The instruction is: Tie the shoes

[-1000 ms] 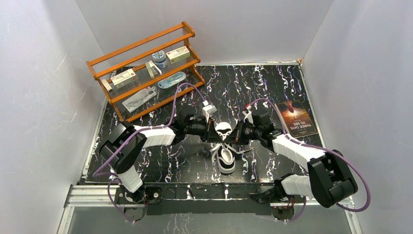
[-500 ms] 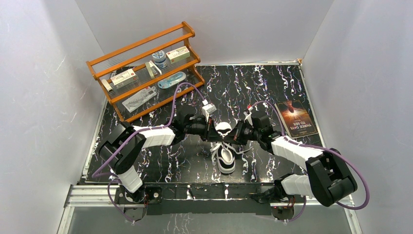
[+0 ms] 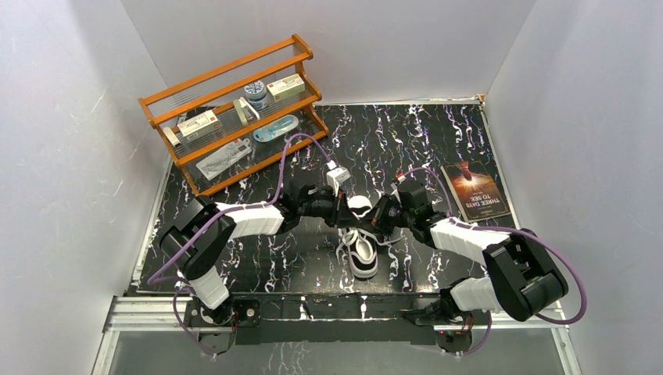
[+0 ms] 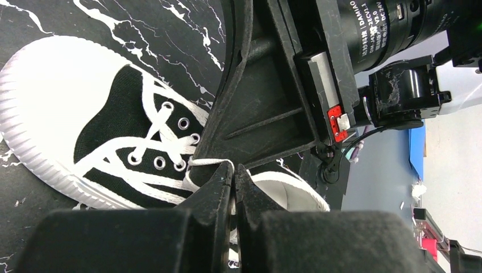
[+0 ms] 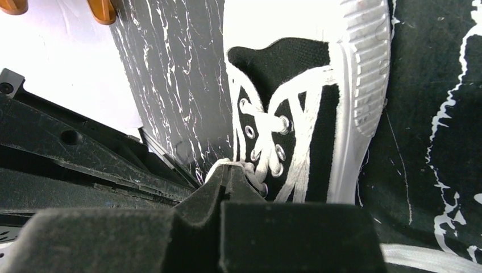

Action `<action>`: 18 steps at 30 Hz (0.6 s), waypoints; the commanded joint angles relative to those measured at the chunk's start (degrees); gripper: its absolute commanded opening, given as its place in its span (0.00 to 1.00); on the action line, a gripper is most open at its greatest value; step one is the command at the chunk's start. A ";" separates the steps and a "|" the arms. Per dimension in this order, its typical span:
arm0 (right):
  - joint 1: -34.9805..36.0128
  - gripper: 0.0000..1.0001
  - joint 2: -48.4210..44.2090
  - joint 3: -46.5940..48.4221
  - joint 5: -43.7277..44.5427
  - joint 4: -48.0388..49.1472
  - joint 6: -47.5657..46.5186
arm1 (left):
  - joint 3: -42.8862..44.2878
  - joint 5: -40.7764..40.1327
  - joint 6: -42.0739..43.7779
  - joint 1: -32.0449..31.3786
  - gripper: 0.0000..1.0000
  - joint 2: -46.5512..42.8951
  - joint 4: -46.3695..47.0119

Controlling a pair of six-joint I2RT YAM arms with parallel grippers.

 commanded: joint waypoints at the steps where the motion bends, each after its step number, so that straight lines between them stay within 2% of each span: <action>1: 0.15 0.00 -0.75 -0.67 5.55 6.76 1.15 | -0.54 2.00 0.07 -1.71 0.09 -2.71 -0.19; 4: 0.10 0.00 -0.02 0.18 4.21 5.33 -1.30 | -1.53 -2.91 0.93 -0.80 0.24 -5.52 -3.29; 8: 0.14 0.00 -1.27 -1.09 4.49 4.76 -1.23 | -0.29 -2.79 0.68 2.17 0.32 -8.41 -6.08; 14: 0.15 0.00 -1.07 -0.69 4.14 4.52 -1.90 | 5.09 -3.55 -0.50 4.16 0.33 -7.17 -13.07; 18: 0.13 0.00 -1.16 -0.77 4.08 4.48 -1.91 | 7.58 -5.42 -0.77 4.31 0.24 -3.13 -17.28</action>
